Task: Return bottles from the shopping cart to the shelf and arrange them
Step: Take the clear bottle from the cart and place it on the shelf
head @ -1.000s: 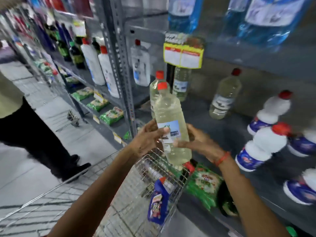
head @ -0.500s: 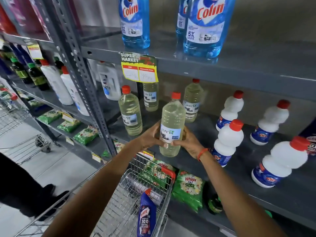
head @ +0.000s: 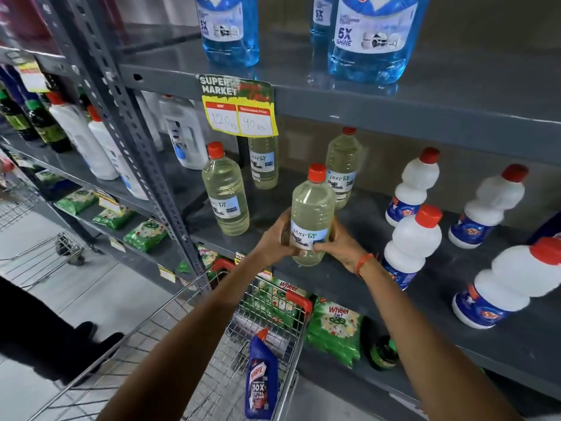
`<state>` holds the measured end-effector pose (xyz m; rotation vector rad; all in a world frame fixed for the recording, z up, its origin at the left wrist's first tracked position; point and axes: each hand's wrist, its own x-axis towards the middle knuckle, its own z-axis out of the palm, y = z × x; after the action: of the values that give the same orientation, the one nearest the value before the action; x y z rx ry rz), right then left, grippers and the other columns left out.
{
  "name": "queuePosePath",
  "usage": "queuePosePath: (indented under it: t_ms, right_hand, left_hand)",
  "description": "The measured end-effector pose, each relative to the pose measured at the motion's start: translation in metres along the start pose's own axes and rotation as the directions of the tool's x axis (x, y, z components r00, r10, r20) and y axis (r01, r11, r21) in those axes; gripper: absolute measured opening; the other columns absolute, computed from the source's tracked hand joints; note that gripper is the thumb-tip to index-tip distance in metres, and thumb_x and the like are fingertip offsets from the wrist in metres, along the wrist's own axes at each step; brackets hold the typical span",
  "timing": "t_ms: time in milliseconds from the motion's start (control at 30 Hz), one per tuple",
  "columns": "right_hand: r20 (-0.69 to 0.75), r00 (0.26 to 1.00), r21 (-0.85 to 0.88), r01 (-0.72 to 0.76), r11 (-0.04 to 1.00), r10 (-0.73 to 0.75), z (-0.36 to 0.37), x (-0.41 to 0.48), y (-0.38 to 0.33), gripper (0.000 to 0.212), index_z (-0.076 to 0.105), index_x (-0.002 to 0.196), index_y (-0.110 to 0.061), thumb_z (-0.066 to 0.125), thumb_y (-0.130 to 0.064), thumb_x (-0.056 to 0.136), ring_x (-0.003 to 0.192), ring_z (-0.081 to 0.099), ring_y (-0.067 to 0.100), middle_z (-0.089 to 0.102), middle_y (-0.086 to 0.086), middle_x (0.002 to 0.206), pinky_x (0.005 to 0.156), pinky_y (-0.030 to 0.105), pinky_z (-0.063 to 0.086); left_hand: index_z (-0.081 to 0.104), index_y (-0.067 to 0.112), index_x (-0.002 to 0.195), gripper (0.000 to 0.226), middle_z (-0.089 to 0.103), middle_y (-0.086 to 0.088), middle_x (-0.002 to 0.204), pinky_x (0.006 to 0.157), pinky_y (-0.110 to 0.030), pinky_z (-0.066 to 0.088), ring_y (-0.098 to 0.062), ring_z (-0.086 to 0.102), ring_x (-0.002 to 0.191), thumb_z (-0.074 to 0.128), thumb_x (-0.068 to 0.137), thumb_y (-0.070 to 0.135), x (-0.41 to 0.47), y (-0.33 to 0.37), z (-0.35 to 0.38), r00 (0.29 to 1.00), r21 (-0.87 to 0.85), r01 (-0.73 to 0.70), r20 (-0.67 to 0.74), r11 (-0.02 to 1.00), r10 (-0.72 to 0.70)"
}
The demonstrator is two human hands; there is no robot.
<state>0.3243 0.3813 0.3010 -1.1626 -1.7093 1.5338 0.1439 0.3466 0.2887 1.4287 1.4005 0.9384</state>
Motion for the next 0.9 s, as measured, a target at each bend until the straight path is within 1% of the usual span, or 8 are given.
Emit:
queuePosePath:
  t_ms: [133,267,400,500,667,733,800,900]
  right_hand:
    - [-0.012,1.0,0.001,0.013,1.0,-0.013,0.0025,-0.0029,0.0025,0.102,0.03,0.14,-0.022,0.077,-0.021,0.049,0.128,0.049,0.024,0.05,0.01,0.138,0.106,0.046,0.045]
    - [-0.024,1.0,-0.024,0.014,1.0,-0.015,0.002,-0.0016,0.002,0.096,0.029,0.142,-0.023,0.076,-0.006,0.06,0.128,0.049,0.023,0.05,0.007,0.138,0.106,0.044,0.045]
    - [-0.018,1.0,-0.028,0.023,0.999,-0.023,-0.0002,0.0005,0.0041,0.088,0.028,0.143,-0.017,0.072,0.011,0.072,0.13,0.047,0.025,0.05,0.008,0.137,0.106,0.044,0.045]
    - [-0.01,1.0,-0.016,0.022,1.0,-0.022,0.0003,-0.0005,0.0023,0.09,0.028,0.142,-0.019,0.073,0.006,0.069,0.129,0.048,0.024,0.048,0.011,0.14,0.107,0.046,0.044]
    - [0.015,0.999,0.026,0.031,0.999,-0.031,-0.0004,-0.0008,0.0001,0.083,0.031,0.134,-0.026,0.072,0.008,0.07,0.13,0.047,0.026,0.048,0.012,0.139,0.106,0.044,0.044]
    - [0.022,0.999,0.033,0.03,0.999,-0.031,-0.0008,-0.0005,0.0003,0.084,0.031,0.133,-0.027,0.072,0.002,0.066,0.128,0.049,0.025,0.049,0.011,0.138,0.105,0.042,0.045]
    - [0.026,0.999,0.033,0.029,0.999,-0.03,-0.0004,-0.0013,-0.0005,0.085,0.031,0.133,-0.029,0.072,-0.003,0.063,0.126,0.05,0.023,0.05,0.01,0.138,0.105,0.041,0.045]
    - [-0.012,1.0,-0.029,0.023,0.999,-0.024,0.0027,-0.0043,0.0009,0.084,0.031,0.138,-0.02,0.072,0.007,0.07,0.125,0.052,0.023,0.053,0.004,0.129,0.107,0.044,0.044]
  left_hand:
    - [0.022,0.014,0.143,0.105,0.049,-0.017,0.138,0.105,-0.05,0.044,-0.028,0.049,0.128,0.08,0.055,0.008,0.0003,-0.0033,0.0001,1.0,0.034,0.01,-0.006,0.999,-0.01]
    - [0.022,0.013,0.143,0.102,0.048,-0.015,0.14,0.105,-0.051,0.043,-0.026,0.048,0.129,0.08,0.061,-0.001,0.001,-0.0024,0.0011,1.0,0.03,0.012,-0.002,0.999,-0.012]
    - [0.022,0.015,0.144,0.107,0.051,-0.014,0.138,0.103,-0.044,0.046,-0.026,0.051,0.127,0.081,0.054,0.012,0.0013,-0.0028,0.002,1.0,0.036,0.008,-0.013,0.999,-0.007]
    - [0.021,0.013,0.144,0.103,0.049,-0.014,0.139,0.104,-0.047,0.045,-0.027,0.05,0.127,0.078,0.06,-0.002,0.0027,-0.0048,0.0017,1.0,0.03,0.002,-0.001,1.0,-0.002]
    - [0.019,0.013,0.145,0.104,0.048,-0.013,0.141,0.102,-0.054,0.046,-0.027,0.05,0.127,0.077,0.059,0.001,0.0009,-0.0055,0.0045,1.0,0.01,-0.008,-0.014,1.0,0.008]
    - [0.019,0.013,0.145,0.105,0.047,-0.014,0.141,0.101,-0.056,0.045,-0.028,0.049,0.128,0.076,0.059,-0.001,0.0011,-0.0064,0.0054,1.0,-0.008,-0.009,-0.021,1.0,0.009]
    - [0.019,0.015,0.145,0.108,0.047,-0.013,0.141,0.102,-0.055,0.045,-0.026,0.049,0.128,0.079,0.056,0.007,0.001,-0.0064,0.006,1.0,-0.019,-0.016,-0.019,1.0,0.016]
    - [0.017,0.018,0.146,0.113,0.047,-0.012,0.142,0.104,-0.053,0.043,-0.025,0.049,0.128,0.081,0.053,0.016,0.0002,-0.0061,0.0079,1.0,0.01,-0.018,-0.015,1.0,0.018]
